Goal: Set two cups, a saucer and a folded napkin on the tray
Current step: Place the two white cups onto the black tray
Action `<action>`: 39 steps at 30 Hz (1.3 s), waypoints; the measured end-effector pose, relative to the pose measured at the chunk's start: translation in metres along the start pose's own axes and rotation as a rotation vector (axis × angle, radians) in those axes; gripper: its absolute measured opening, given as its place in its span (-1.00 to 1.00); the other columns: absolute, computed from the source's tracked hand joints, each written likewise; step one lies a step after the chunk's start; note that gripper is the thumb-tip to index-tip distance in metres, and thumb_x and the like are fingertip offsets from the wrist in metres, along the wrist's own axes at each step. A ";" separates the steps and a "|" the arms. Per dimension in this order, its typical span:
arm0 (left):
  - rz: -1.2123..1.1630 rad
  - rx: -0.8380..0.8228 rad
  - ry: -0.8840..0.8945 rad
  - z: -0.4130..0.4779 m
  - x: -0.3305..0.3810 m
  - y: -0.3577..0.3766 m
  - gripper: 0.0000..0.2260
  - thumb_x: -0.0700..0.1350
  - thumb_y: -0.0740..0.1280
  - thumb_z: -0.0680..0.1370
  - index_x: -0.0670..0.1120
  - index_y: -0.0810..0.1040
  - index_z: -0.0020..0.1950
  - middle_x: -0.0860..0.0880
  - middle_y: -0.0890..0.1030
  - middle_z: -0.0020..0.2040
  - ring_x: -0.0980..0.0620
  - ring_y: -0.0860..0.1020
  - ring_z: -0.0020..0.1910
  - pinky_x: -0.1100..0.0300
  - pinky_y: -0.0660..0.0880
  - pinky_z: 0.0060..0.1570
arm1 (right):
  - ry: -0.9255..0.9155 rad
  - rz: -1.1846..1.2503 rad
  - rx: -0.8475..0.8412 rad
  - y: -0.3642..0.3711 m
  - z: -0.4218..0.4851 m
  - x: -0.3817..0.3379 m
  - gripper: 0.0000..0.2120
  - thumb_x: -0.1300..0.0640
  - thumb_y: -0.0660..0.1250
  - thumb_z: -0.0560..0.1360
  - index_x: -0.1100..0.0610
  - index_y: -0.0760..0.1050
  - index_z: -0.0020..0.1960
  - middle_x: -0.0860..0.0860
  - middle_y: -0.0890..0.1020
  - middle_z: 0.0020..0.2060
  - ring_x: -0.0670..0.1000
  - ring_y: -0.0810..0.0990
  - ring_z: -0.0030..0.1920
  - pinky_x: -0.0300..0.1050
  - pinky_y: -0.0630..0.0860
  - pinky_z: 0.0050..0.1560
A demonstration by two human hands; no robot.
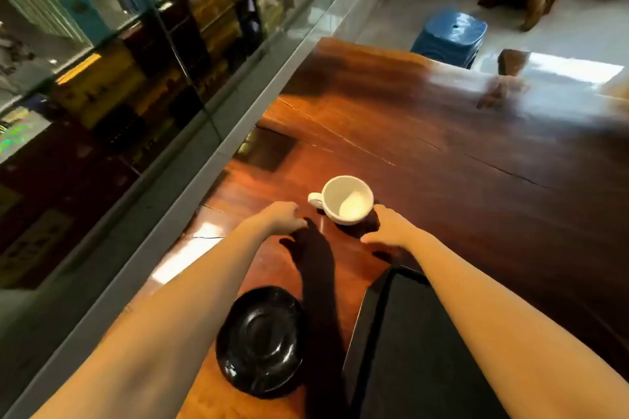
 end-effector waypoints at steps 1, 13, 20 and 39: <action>-0.035 0.010 -0.012 0.006 0.003 -0.003 -0.50 -0.03 0.26 0.54 -0.25 0.30 0.40 -0.23 0.41 0.40 -0.18 0.40 0.34 0.08 0.35 0.25 | -0.014 0.054 0.027 -0.003 0.006 0.002 -0.25 0.08 0.46 0.38 0.22 0.16 0.43 0.18 0.35 0.38 0.18 0.38 0.33 0.09 0.37 0.30; -0.821 0.193 0.016 0.035 0.013 0.009 -0.69 -0.33 0.35 0.44 -0.17 0.58 0.16 -0.17 0.63 0.00 -0.03 0.56 -0.04 0.02 0.52 0.05 | -0.268 0.452 0.120 -0.003 0.034 0.011 -0.23 0.29 0.53 0.29 0.09 0.24 0.38 0.01 0.35 0.34 0.00 0.31 0.33 -0.06 0.26 0.31; -0.989 0.217 0.017 0.019 0.034 0.014 -0.73 -0.36 0.33 0.45 -0.27 0.57 0.14 -0.18 0.61 -0.04 -0.04 0.54 -0.08 0.10 0.49 -0.04 | -0.226 0.506 0.166 0.000 0.012 0.020 -0.18 0.29 0.52 0.30 0.10 0.18 0.44 0.07 0.31 0.41 0.04 0.30 0.36 -0.09 0.26 0.27; -1.192 0.057 0.231 -0.083 0.137 0.044 -0.80 -0.26 0.47 0.37 0.05 0.68 -0.18 -0.05 0.69 -0.12 -0.02 0.64 -0.05 0.07 0.62 -0.06 | -0.174 0.619 0.439 -0.006 -0.180 0.072 -0.18 0.16 0.53 0.29 -0.25 0.16 0.37 -0.17 0.35 0.30 -0.19 0.39 0.19 -0.27 0.36 0.11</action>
Point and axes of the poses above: each hand's wrist, its own z-axis towards the middle knuckle, its own y-axis out of the palm, x = y × z, the point moved 2 cm from there along z, towards the middle knuckle
